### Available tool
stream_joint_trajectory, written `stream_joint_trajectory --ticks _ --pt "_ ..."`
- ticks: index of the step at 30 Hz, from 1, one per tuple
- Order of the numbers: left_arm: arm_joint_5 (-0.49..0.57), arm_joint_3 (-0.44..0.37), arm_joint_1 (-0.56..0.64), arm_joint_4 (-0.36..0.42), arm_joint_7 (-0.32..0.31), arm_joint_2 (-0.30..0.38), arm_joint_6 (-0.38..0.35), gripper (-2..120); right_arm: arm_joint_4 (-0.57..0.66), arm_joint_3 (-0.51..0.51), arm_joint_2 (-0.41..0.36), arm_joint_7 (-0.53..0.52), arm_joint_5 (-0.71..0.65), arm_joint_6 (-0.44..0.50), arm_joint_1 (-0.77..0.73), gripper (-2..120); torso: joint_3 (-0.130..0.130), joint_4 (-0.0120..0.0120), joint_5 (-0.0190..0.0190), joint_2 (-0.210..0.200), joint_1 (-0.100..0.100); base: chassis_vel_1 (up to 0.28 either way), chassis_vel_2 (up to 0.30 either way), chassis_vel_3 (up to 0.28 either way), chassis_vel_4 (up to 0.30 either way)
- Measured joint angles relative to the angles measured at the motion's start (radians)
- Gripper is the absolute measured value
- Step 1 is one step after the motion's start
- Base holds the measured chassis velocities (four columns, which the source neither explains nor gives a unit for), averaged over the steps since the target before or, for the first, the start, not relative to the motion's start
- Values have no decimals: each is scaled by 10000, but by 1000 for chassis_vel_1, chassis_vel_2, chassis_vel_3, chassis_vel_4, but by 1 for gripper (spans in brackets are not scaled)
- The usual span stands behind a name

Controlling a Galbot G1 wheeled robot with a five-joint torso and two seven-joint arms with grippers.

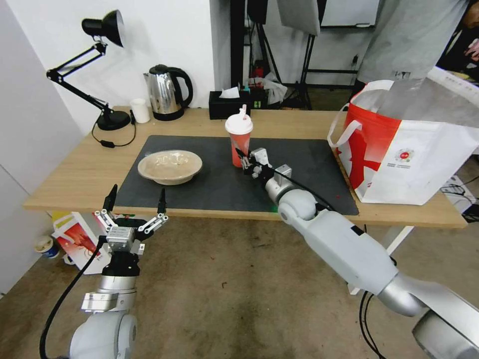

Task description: Pick up the trash from the table and place it into the takeout bag.

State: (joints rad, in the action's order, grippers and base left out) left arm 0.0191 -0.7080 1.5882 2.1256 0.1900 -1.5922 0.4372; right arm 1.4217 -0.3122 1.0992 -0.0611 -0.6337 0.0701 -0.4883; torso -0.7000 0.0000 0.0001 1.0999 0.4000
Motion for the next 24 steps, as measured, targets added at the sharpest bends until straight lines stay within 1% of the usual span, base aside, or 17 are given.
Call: stream_joint_trajectory --ticks 2,5,6,8,9,12,13,16,17,22,24 --pt "-4 8 -3 2 1 0 -1 100 175 20 -151 -12 -31 -33 -36 7 0 0 1 0 0 0 0 0 0" --pt "-12 47 -3 30 3 0 -4 100 737 92 -713 -61 -188 -184 -119 7 0 0 1 0 0 0 0 0 0" --pt "-12 47 -3 30 3 0 -4 100 737 92 -713 -61 -188 -184 -119 7 0 0 1 0 0 0 0 0 0" --pt "-19 101 -3 41 6 0 -4 100 1224 184 -1230 -109 -337 -261 -153 7 0 -1 0 0 0 0 0 0 0" --pt "-19 101 -3 41 6 0 -4 100 1224 184 -1230 -109 -337 -261 -153 7 0 -1 0 0 0 0 0 0 0" --pt "-38 177 -4 44 8 -1 -4 100 1932 444 -1875 -181 -508 -426 -269 7 0 -2 0 0 0 0 0 0 0" --pt "-38 177 -4 44 8 -1 -4 100 1932 444 -1875 -181 -508 -426 -269 7 0 -2 0 0 0 0 0 0 0" --pt "-46 192 -31 34 11 -2 -2 100 2578 739 -2345 -246 -591 -494 -472 7 0 -1 0 0 0 0 0 0 0" --pt "-46 192 -31 34 11 -2 -2 100 2578 739 -2345 -246 -591 -494 -472 7 0 -1 0 0 0 0 0 0 0" --pt "-49 252 -98 0 14 -3 -1 100 3570 1230 -3121 -277 -742 -639 -748 7 0 0 1 1 0 0 0 0 0" --pt "-49 257 -109 -20 14 -3 -1 100 3742 1330 -3265 -278 -785 -673 -789 7 0 0 2 0 0 0 0 0 0"
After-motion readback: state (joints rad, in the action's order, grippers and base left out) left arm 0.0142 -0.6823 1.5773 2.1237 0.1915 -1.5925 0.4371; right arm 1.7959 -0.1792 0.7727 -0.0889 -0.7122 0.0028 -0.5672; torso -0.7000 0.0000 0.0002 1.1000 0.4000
